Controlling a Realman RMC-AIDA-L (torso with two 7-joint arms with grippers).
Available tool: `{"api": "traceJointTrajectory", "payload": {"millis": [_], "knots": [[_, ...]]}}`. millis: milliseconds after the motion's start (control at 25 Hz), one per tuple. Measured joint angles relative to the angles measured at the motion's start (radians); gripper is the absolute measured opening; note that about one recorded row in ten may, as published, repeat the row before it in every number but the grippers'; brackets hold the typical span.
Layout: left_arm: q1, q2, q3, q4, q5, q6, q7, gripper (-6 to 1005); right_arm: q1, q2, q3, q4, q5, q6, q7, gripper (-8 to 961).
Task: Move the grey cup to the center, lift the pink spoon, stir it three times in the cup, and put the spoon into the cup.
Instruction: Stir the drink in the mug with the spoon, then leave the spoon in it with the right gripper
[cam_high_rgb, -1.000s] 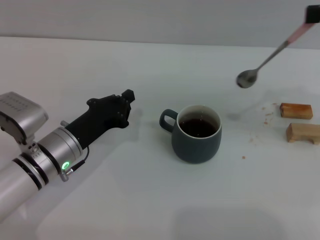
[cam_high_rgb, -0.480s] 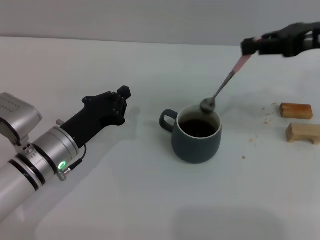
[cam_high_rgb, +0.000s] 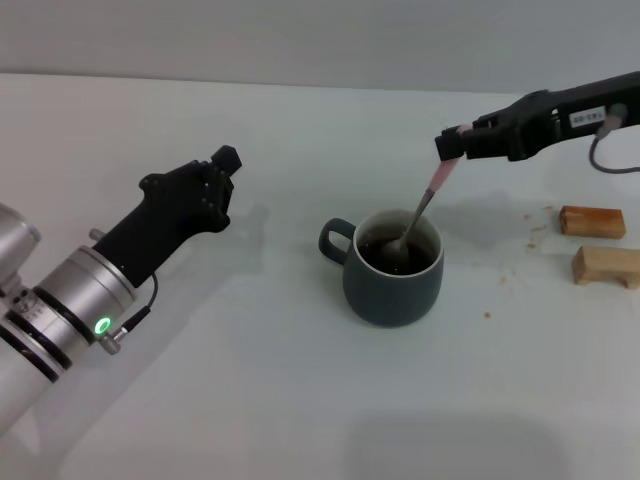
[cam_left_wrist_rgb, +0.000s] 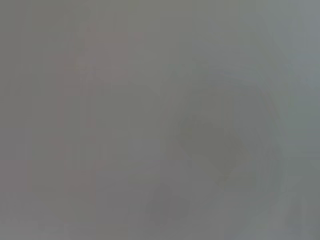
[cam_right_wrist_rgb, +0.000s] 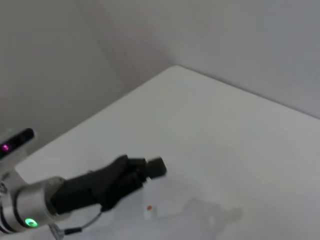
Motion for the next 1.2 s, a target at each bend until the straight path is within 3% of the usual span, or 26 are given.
{"api": "traceJointTrajectory", "payload": {"millis": [480,960,1200], "knots": [[0.009,0.001,-0.01,0.009,0.0,0.031,-0.003,29,0.036,0.017,-0.106,0.036,-0.046,0.064,-0.003,101],[0.009,0.0,-0.01,0.009,0.002,0.029,-0.004,30,0.045,0.008,-0.06,0.031,-0.097,0.087,-0.002,101],[0.012,0.0,-0.01,0.009,0.005,0.029,-0.004,31,0.095,0.034,-0.072,0.039,-0.094,0.085,-0.009,101]]}}
